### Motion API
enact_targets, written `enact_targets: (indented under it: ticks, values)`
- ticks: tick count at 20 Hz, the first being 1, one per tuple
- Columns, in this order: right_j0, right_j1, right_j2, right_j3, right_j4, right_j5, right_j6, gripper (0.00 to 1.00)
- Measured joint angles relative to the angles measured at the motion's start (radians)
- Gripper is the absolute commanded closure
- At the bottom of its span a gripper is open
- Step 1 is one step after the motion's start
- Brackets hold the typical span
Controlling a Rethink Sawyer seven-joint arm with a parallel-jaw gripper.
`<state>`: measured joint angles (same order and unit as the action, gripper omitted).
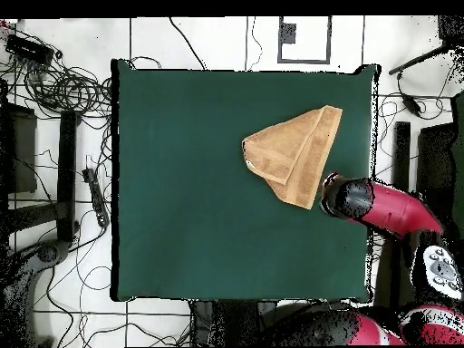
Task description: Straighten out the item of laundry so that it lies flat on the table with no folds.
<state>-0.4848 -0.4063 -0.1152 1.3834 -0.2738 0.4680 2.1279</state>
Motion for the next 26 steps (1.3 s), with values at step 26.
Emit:
enact_targets:
  ticks: [26]
  values:
    - [-0.028, -0.044, 0.192, 0.063, -0.075, 0.0, 0.0, 0.0]
